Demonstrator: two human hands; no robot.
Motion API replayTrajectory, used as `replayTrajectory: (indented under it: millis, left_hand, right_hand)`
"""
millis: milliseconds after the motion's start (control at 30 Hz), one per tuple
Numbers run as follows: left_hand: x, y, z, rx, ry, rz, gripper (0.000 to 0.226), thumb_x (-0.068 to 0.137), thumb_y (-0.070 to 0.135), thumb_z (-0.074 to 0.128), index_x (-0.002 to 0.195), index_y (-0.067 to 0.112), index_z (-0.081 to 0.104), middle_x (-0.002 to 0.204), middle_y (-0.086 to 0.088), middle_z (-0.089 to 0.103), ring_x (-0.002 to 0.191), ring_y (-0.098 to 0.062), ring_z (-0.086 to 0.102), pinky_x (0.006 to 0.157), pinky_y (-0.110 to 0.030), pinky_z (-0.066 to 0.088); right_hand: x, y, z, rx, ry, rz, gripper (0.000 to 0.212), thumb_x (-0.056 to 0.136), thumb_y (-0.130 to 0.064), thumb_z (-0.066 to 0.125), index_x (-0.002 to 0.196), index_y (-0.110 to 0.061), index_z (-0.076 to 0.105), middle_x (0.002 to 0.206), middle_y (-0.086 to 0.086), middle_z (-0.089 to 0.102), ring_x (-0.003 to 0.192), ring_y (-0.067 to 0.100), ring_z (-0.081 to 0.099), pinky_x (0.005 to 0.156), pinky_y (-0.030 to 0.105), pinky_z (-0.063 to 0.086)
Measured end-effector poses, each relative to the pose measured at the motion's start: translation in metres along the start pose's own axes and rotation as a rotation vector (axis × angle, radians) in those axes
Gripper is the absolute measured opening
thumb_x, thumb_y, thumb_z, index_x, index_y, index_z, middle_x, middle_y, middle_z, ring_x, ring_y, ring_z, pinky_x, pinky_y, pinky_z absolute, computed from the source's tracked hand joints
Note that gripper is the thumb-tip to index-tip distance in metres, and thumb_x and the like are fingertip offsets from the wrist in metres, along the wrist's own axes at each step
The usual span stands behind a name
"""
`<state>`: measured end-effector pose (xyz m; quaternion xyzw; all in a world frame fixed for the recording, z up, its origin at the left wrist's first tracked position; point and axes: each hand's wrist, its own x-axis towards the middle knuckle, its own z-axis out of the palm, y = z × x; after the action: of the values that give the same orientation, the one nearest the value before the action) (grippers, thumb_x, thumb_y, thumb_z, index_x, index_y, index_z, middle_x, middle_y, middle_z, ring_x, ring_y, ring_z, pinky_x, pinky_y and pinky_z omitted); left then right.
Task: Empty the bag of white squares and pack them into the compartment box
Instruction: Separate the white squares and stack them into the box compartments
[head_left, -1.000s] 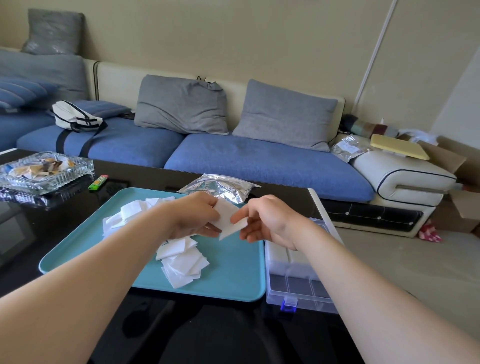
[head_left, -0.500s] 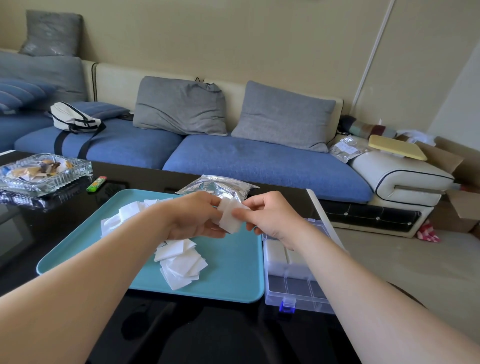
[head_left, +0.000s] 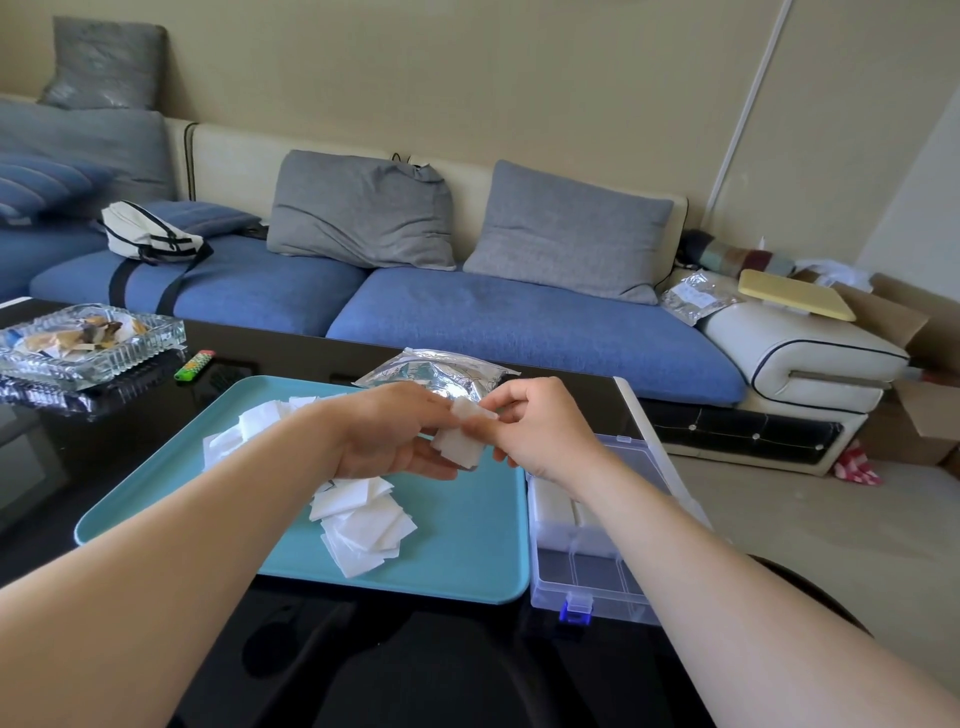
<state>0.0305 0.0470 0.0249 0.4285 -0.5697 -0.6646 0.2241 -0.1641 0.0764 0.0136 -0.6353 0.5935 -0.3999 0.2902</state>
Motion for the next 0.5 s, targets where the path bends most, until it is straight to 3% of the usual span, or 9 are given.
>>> replayTrajectory:
  millis: [100,233,367,500]
  left_hand:
    - [0.0011,-0.0009,0.0001,-0.005,0.015,0.0,0.028,0.111,0.01,0.044,0.129,0.004,0.065,0.125,-0.022,0.072,0.114,-0.035,0.072,0.106,-0.051,0.054]
    - [0.0038,-0.0007,-0.0011,-0.071,0.039,0.018,0.029,0.111,0.008,0.043,0.13,-0.002,0.063,0.127,-0.024,0.071,0.11,-0.036,0.074,0.101,-0.05,0.057]
    - [0.0057,-0.0009,-0.0026,-0.109,0.06,0.038,0.029,0.11,0.006,0.042,0.128,-0.005,0.063,0.131,-0.027,0.067,0.1,-0.034,0.073,0.09,-0.047,0.061]
    - [0.0085,-0.0021,-0.0043,-0.087,0.066,0.027,0.034,0.112,0.007,0.036,0.131,-0.004,0.061,0.131,-0.027,0.067,0.095,-0.034,0.071,0.099,-0.052,0.058]
  right_hand:
    - [-0.0003,0.0028,0.002,-0.133,0.084,-0.116,0.026,0.081,-0.028,0.092,0.092,-0.027,0.068,0.081,0.001,0.073,0.067,0.014,0.069,0.061,0.031,0.056]
    - [-0.0026,0.0033,0.0056,-0.26,0.098,-0.289,0.029,0.077,-0.036,0.093,0.095,-0.028,0.072,0.094,-0.008,0.061,0.072,0.004,0.054,0.072,0.029,0.049]
    - [-0.0033,0.0037,0.0078,-0.314,0.063,-0.331,0.064,0.05,-0.062,0.096,0.102,-0.034,0.071,0.108,-0.012,0.052,0.091,0.003,0.057,0.08,0.034,0.054]
    - [-0.0006,0.0047,0.0081,-0.354,0.083,-0.372,0.054,0.059,-0.054,0.097,0.104,-0.033,0.076,0.108,-0.012,0.054,0.089,0.002,0.055,0.081,0.039,0.056]
